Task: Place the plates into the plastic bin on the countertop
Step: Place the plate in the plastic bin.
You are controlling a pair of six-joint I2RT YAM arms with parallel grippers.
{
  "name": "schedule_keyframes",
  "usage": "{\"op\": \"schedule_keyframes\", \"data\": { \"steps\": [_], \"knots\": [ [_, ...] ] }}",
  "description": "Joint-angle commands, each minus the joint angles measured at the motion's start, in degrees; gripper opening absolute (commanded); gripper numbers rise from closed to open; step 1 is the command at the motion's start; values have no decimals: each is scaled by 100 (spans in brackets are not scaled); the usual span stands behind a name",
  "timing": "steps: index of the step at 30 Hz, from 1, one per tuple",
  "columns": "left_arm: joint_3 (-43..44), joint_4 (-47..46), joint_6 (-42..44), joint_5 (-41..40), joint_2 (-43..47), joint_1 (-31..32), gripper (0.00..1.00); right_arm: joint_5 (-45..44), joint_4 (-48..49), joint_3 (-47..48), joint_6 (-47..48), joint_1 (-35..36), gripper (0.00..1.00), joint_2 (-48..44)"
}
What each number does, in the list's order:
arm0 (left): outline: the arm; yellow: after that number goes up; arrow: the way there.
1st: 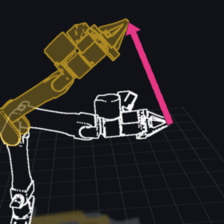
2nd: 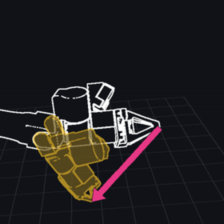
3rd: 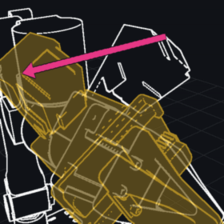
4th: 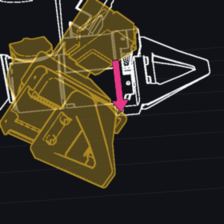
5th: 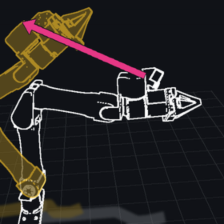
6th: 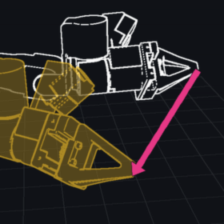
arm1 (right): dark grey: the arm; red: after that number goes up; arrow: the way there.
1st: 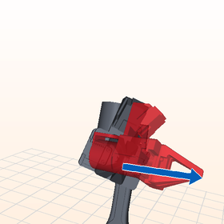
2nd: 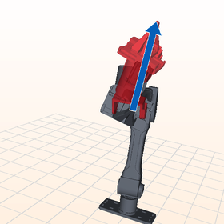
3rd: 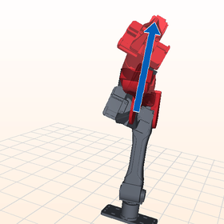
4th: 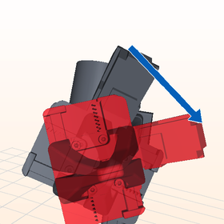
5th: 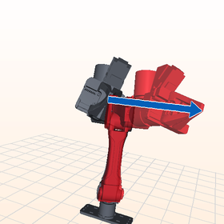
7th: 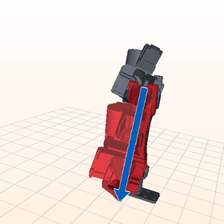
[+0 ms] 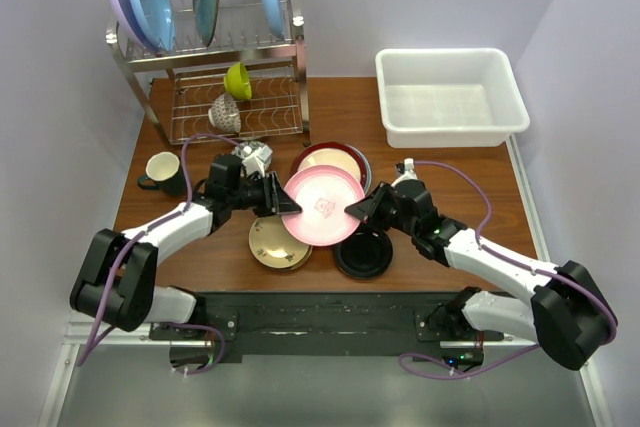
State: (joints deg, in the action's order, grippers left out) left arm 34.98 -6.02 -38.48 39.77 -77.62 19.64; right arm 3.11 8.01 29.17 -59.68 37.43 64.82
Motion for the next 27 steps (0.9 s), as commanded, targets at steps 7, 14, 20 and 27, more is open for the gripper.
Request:
{"op": "schedule_keyframes", "data": {
  "steps": [7,14,20,27],
  "knots": [
    [202,-49,507,-135,573,163,91,-127,140,36,-211,45,0,-285],
    [667,1671,938,-1822,661,163,100,-276,-317,150,-114,36,0,-391],
    [659,2017,1053,-2535,968,163,100,-635,-1204,484,211,36,0,-733],
    [641,2000,1088,-2693,1434,163,100,-1426,-2345,861,457,36,0,-1199]
  ]
}}
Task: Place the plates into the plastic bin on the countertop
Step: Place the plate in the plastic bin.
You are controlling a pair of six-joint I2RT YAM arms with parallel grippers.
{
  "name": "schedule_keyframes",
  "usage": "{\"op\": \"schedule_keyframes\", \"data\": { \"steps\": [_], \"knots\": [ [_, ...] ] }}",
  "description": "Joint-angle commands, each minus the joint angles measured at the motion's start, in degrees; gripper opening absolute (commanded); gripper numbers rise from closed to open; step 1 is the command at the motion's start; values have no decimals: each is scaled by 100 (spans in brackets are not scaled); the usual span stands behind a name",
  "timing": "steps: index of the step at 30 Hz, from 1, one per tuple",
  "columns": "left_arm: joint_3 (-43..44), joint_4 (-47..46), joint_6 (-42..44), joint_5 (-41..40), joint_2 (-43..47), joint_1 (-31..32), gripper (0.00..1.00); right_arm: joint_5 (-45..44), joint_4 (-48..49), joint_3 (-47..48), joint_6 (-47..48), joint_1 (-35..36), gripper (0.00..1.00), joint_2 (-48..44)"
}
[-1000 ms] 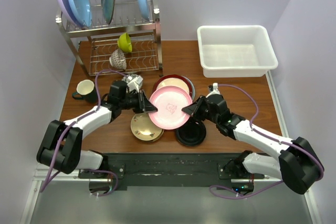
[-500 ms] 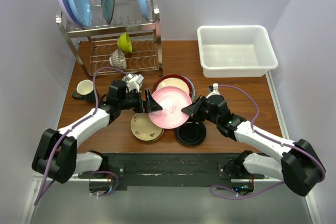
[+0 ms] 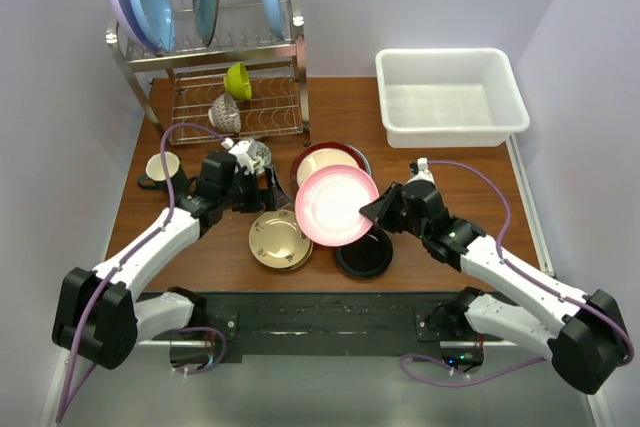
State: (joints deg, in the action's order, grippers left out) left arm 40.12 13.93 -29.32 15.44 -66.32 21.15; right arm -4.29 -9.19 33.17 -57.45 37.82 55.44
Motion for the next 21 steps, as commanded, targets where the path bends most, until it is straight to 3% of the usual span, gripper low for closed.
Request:
{"op": "schedule_keyframes", "data": {
  "steps": [1,8,21],
  "knots": [
    [119,4,172,-287,357,12,100,-774,-732,523,287,-3,0,-297],
    [75,13,181,-200,383,12,100,-1267,-1541,1331,673,-21,0,-69],
    [31,-22,322,170,111,12,100,-811,-1832,2694,1288,-670,0,1091]
  ]
}}
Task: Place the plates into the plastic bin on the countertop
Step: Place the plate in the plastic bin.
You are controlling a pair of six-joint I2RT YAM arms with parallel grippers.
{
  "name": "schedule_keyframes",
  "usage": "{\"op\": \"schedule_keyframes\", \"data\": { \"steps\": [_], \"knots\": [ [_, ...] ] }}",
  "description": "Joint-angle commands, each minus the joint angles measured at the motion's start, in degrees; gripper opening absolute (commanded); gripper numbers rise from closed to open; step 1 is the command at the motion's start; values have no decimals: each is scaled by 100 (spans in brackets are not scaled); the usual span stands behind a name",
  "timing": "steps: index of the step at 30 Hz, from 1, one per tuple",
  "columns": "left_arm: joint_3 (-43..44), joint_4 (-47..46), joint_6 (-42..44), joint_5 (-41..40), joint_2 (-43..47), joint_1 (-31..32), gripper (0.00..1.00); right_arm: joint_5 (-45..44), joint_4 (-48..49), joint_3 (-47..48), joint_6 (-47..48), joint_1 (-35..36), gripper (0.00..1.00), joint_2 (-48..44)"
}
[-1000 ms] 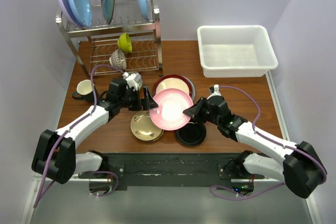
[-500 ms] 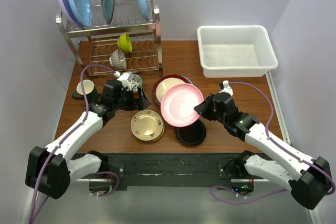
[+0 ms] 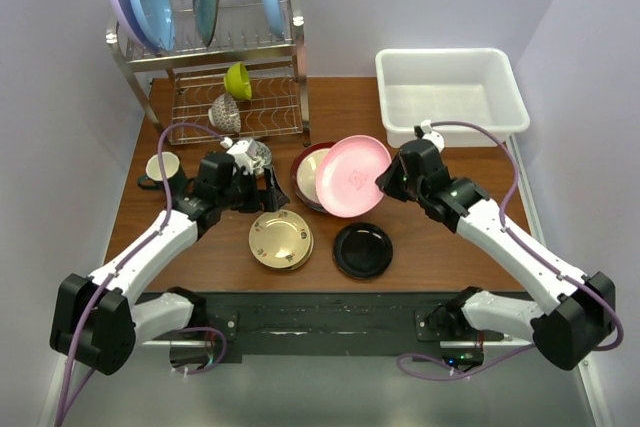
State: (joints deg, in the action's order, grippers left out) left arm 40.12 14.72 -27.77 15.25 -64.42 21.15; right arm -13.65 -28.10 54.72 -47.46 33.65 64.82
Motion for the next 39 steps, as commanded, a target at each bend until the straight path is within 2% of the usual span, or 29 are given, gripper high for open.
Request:
{"op": "schedule_keyframes", "data": {
  "steps": [1,7,13,21,39],
  "knots": [
    [31,-84,167,189,-105,12,100,195,59,609,325,-341,0,232],
    [198,118,272,190,-316,12,100,890,111,1286,562,-1113,0,847],
    [312,171,395,189,-272,12,100,1127,-126,2226,756,-1509,0,1384],
    [558,444,659,145,-299,12,100,1848,155,2596,492,-2222,0,1928],
    [559,786,1010,58,-325,12,100,2499,560,3431,220,-3513,0,3071]
  ]
}}
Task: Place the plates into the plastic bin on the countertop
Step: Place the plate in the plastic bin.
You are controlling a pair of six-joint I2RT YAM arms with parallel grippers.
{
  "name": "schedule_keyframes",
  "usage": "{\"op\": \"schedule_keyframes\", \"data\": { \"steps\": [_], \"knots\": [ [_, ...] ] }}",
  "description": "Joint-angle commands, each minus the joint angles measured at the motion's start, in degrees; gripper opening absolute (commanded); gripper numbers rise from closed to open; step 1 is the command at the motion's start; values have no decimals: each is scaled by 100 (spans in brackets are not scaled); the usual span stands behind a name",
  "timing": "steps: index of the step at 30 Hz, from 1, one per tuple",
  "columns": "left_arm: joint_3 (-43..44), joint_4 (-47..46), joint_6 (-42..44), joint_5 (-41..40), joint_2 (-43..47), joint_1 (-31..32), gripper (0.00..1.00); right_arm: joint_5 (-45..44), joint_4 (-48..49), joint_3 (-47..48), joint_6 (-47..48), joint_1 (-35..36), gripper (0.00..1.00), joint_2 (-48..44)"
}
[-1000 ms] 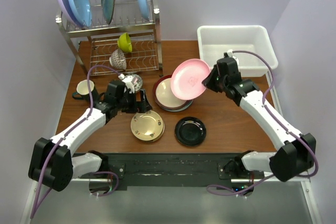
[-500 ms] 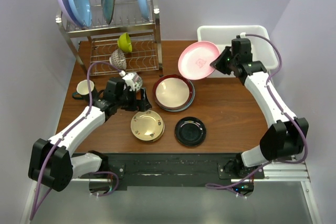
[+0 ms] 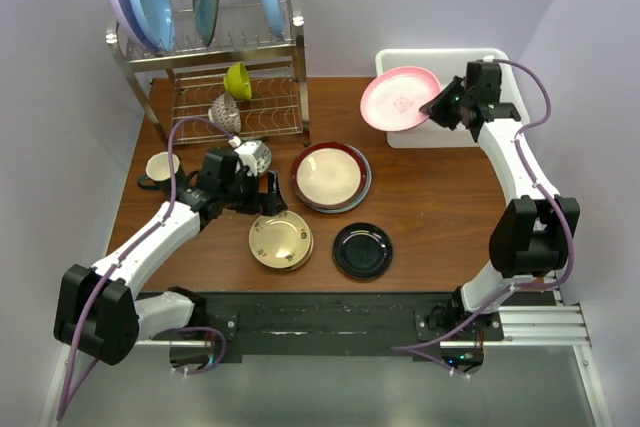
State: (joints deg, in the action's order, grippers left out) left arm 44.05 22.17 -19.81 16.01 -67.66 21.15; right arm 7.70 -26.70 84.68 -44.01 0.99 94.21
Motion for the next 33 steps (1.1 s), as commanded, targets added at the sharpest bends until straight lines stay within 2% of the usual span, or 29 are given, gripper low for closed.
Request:
{"op": "schedule_keyframes", "data": {
  "steps": [1,15,27,33],
  "knots": [
    [165,50,232,-10,-2,12,100,372,342,583,-108,-318,0,211],
    [-107,-55,109,298,104,12,98,636,428,892,-204,-1022,0,1002],
    [-195,-152,-40,447,139,12,98,232,87,1822,-38,-1057,0,1898],
    [-248,-222,-102,535,139,12,98,161,261,1911,-222,-1057,0,2188]
  ]
}}
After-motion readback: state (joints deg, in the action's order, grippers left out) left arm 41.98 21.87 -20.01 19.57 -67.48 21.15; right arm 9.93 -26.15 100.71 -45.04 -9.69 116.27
